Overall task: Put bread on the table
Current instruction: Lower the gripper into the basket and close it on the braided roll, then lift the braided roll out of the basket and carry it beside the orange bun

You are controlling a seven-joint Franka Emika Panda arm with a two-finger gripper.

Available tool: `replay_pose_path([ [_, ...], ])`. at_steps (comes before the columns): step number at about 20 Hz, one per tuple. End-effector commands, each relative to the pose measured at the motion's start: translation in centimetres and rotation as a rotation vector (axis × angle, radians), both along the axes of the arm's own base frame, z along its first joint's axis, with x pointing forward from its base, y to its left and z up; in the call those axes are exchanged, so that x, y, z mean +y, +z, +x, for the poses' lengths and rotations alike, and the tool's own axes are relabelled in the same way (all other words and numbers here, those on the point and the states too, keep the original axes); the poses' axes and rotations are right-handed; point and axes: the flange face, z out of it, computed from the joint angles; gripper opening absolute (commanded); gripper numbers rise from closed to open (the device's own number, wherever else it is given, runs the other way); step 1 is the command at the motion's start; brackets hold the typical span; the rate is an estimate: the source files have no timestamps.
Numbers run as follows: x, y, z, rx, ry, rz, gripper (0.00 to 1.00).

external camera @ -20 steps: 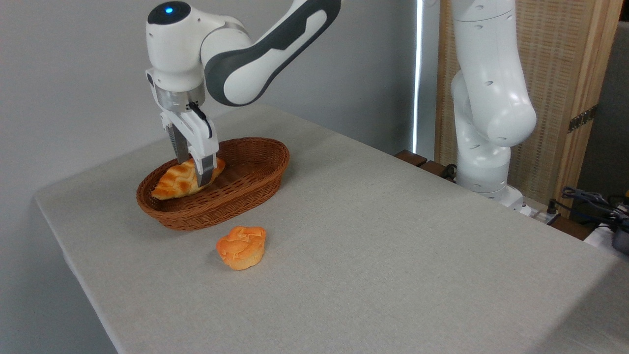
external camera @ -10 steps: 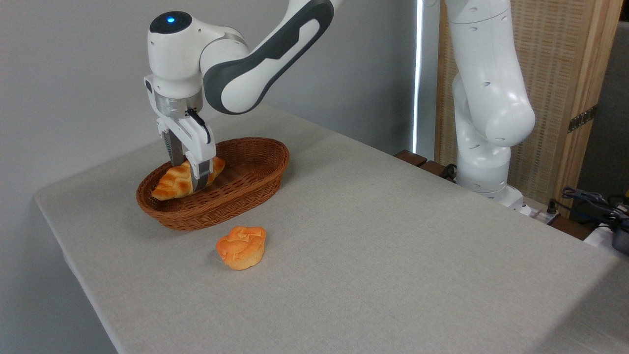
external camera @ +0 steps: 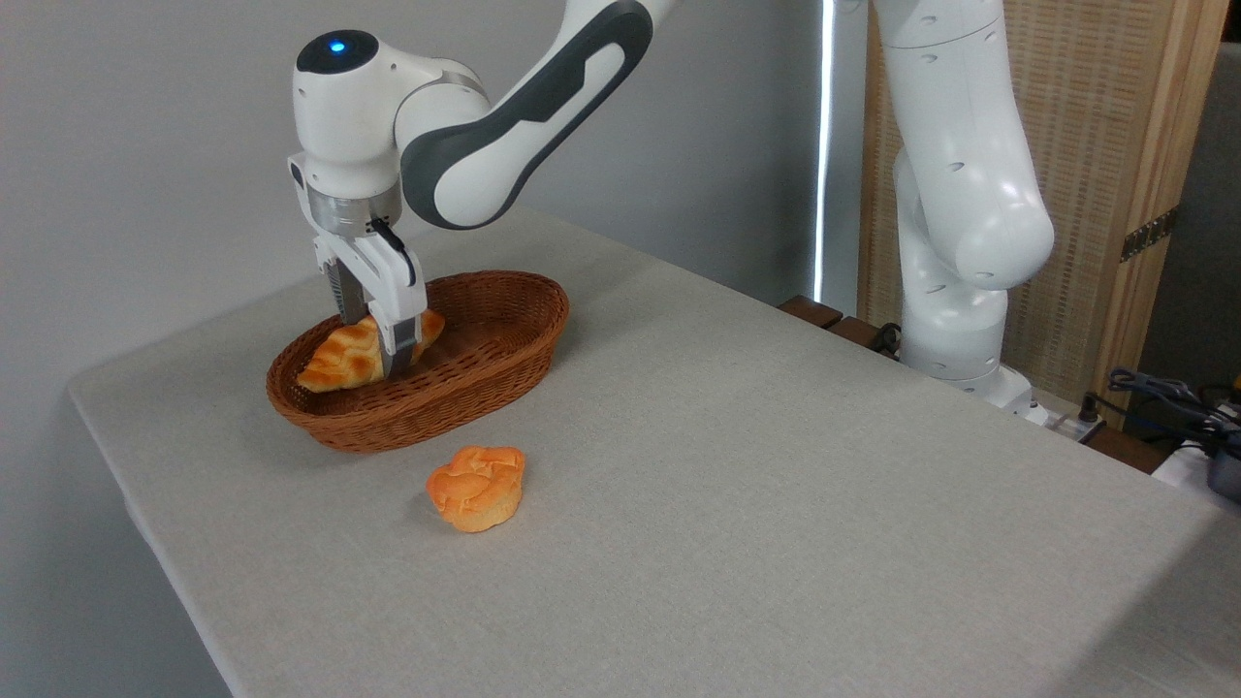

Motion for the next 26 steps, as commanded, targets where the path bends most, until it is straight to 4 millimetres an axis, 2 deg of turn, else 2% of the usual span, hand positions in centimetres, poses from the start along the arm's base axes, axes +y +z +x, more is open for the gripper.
replay_pose_path([
  [1, 0.5, -0.1, 0.5, -0.010, 0.021, -0.007, 0.29],
  [11, 0.8, -0.1, 0.8, -0.013, 0.028, -0.006, 0.29],
  [16, 1.1, 1.1, 0.9, -0.024, 0.038, -0.017, 0.30],
  [21, 2.6, 4.7, 0.8, -0.057, 0.058, -0.045, 0.30],
  [26, 6.0, 7.9, 0.7, -0.020, 0.070, -0.049, 0.30],
])
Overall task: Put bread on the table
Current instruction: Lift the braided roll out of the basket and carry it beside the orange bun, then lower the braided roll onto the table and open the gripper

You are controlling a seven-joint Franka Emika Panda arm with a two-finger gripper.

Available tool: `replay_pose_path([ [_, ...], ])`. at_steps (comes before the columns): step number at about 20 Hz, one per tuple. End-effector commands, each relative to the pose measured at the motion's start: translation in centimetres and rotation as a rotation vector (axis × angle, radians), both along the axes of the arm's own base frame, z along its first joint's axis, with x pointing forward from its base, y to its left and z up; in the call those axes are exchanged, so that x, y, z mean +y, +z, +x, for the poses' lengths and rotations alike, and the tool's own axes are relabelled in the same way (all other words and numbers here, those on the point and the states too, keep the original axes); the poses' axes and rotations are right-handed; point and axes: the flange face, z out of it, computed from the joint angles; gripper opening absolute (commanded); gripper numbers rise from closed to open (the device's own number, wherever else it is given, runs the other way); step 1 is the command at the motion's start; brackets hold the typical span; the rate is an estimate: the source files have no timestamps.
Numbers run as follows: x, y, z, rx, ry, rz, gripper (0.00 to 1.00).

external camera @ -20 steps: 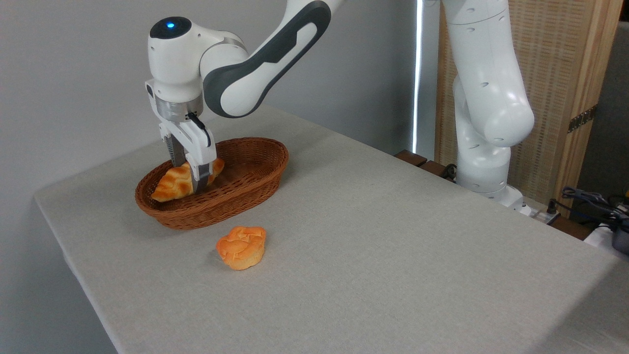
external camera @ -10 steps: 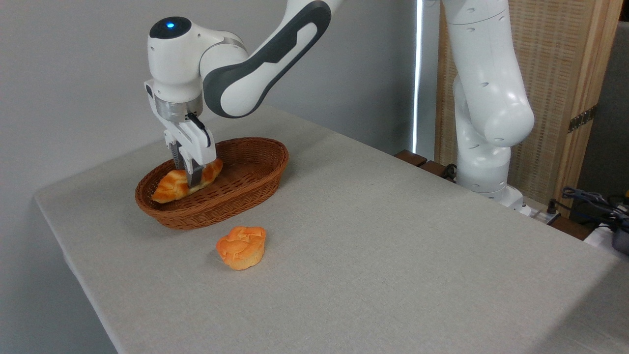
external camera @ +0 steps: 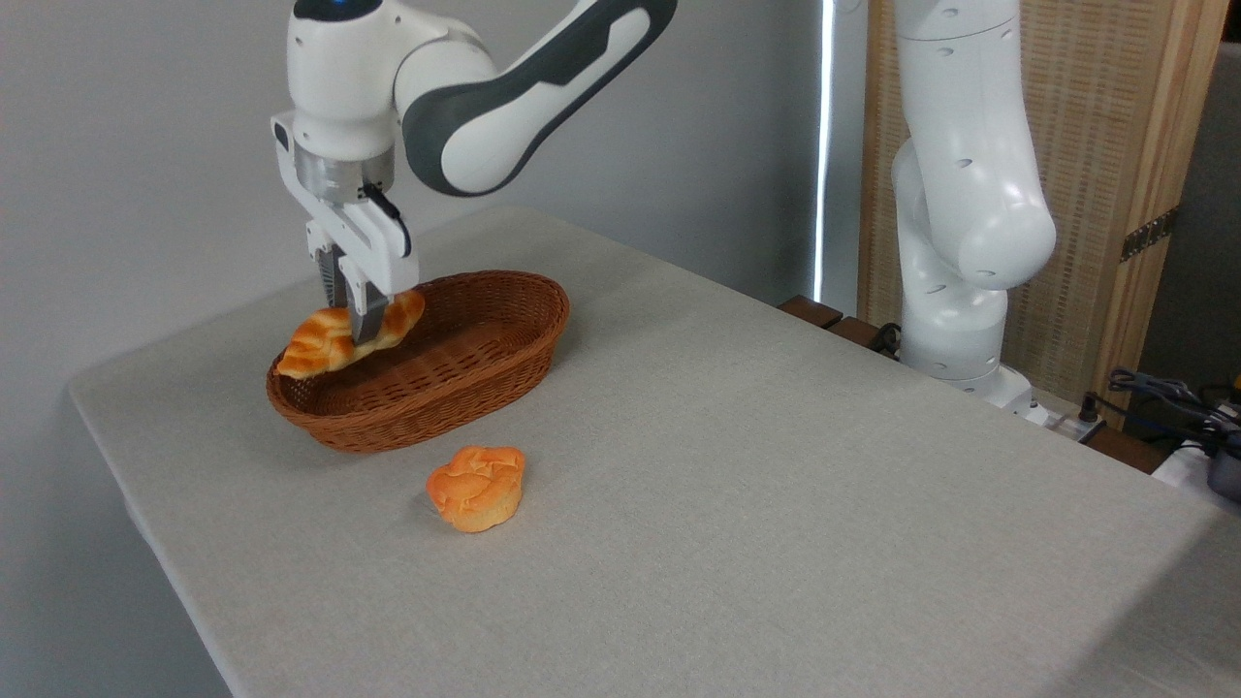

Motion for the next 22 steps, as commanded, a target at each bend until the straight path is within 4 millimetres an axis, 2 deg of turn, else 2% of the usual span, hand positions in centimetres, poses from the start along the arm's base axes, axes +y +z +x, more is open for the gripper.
replay_pose_path([
  [1, 2.8, 3.3, -0.6, 0.024, 0.021, -0.019, 0.31],
  [4, 6.4, 5.1, -0.1, 0.037, 0.059, -0.021, 0.33],
  [7, 11.8, 4.8, 1.1, 0.066, 0.072, 0.058, 0.35],
  [11, 18.7, 5.1, 1.6, 0.080, 0.014, 0.131, 0.36],
  [14, 22.6, 4.8, 1.5, 0.097, -0.052, 0.138, 0.38],
  [17, 25.8, 3.8, 0.4, 0.115, -0.074, 0.155, 0.40],
  [22, 28.2, 0.4, -1.1, 0.160, -0.164, 0.264, 0.43],
])
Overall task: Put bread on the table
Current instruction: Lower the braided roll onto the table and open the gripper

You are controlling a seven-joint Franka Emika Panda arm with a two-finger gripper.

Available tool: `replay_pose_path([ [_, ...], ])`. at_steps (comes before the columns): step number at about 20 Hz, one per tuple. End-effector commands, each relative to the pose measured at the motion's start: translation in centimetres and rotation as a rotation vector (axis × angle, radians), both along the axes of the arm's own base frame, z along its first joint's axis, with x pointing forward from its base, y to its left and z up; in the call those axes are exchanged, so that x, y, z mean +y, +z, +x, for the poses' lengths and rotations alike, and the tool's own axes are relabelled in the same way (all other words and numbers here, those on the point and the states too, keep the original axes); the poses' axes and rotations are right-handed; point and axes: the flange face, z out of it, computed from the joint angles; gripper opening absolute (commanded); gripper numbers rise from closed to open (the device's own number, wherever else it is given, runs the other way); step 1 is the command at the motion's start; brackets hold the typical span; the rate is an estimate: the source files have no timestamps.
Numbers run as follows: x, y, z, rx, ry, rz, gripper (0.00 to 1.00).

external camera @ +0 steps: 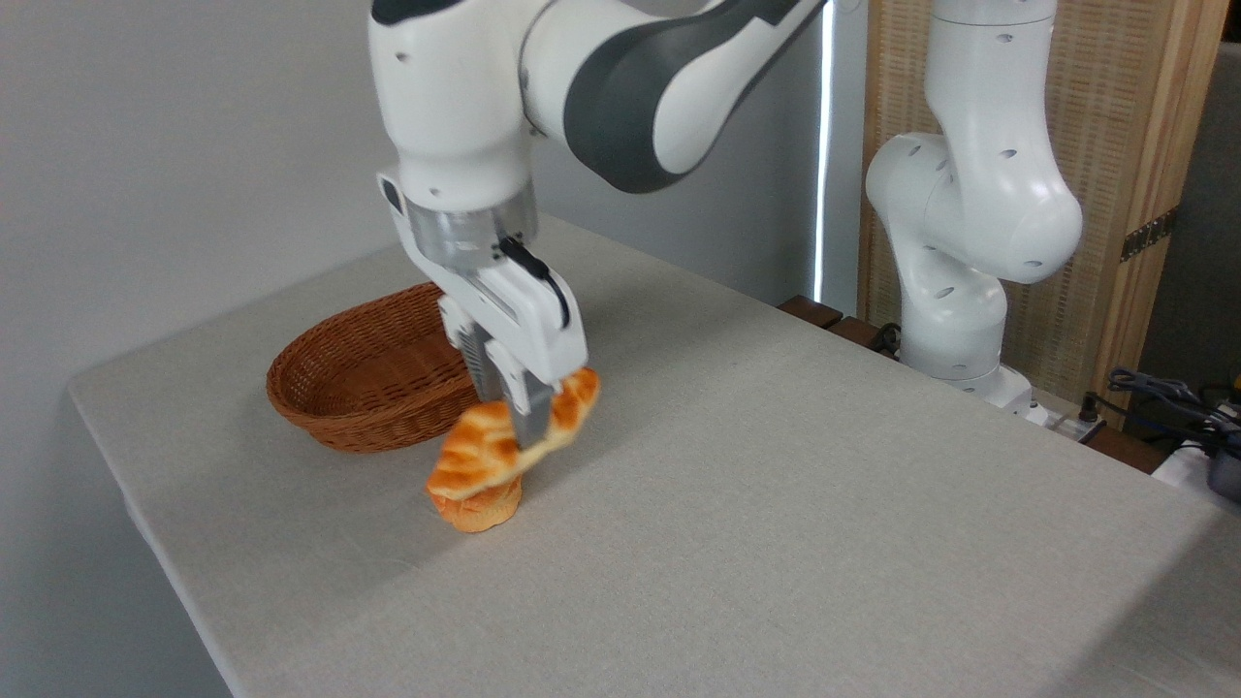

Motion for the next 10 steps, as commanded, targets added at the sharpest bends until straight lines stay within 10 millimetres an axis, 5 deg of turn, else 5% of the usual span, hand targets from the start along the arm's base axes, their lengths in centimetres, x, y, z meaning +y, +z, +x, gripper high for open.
replay_pose_path([
  [1, 1.1, -2.5, -2.3, 0.050, -0.086, 0.086, 0.48],
  [2, 1.3, -3.4, -2.7, 0.069, -0.100, 0.098, 0.56],
  [4, 1.2, -4.1, -3.0, 0.086, -0.104, 0.100, 1.00],
  [10, 0.5, -4.0, -3.3, 0.100, -0.119, 0.099, 1.00],
])
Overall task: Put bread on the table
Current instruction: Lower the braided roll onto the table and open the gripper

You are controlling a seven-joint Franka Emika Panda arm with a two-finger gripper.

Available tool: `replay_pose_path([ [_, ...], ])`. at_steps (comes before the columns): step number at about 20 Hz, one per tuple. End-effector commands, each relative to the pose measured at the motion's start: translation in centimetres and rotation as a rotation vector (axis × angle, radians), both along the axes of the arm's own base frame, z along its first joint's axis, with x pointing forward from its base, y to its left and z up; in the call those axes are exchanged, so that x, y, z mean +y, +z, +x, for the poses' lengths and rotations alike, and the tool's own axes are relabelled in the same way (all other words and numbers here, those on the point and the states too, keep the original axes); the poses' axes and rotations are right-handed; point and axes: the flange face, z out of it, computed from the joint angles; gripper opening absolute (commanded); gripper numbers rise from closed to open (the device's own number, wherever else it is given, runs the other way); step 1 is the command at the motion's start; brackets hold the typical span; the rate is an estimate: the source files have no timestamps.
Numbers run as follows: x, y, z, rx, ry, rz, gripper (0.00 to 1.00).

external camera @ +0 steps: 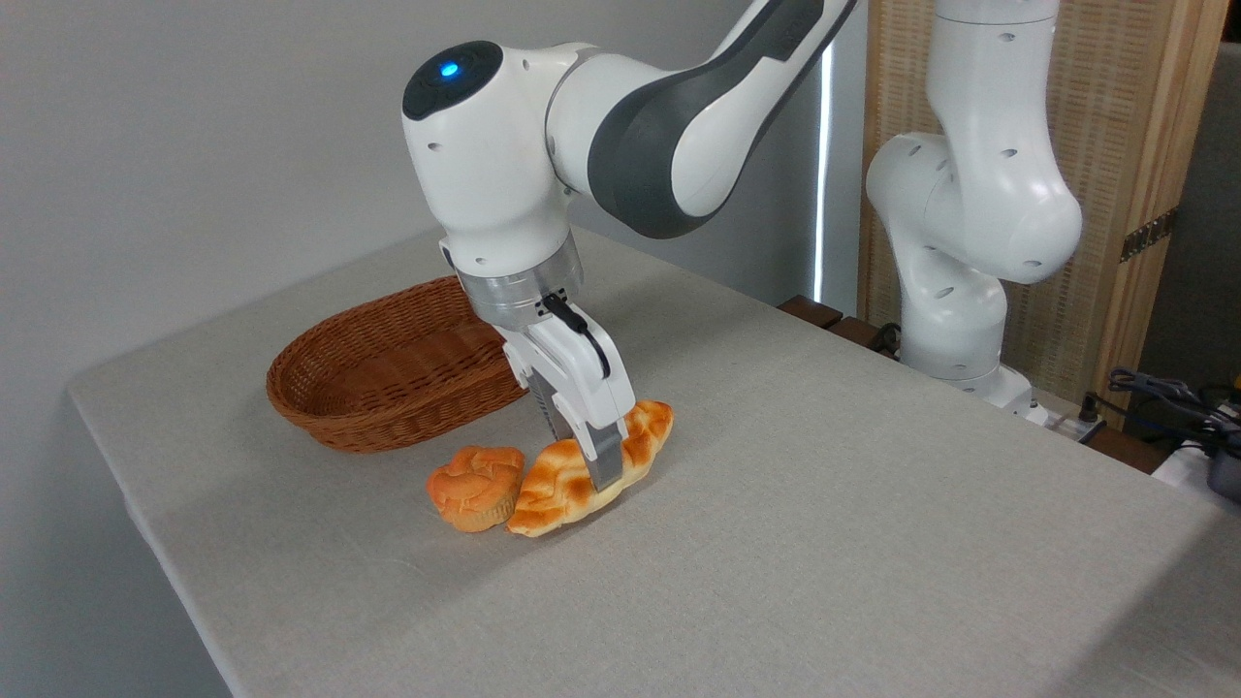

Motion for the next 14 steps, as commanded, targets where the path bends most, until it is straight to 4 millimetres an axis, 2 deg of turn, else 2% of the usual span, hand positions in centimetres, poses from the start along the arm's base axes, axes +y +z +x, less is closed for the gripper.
replay_pose_path([
  [1, -0.2, 0.8, -0.9, 0.007, -0.027, 0.006, 1.00],
  [5, -0.7, 1.7, -0.5, -0.024, -0.033, 0.002, 1.00],
  [8, -3.7, 3.5, -0.1, -0.081, -0.088, 0.002, 1.00],
  [11, -4.2, 5.4, 0.4, -0.118, -0.082, -0.012, 1.00],
  [14, -4.2, 5.5, 0.2, -0.113, -0.084, -0.013, 1.00],
])
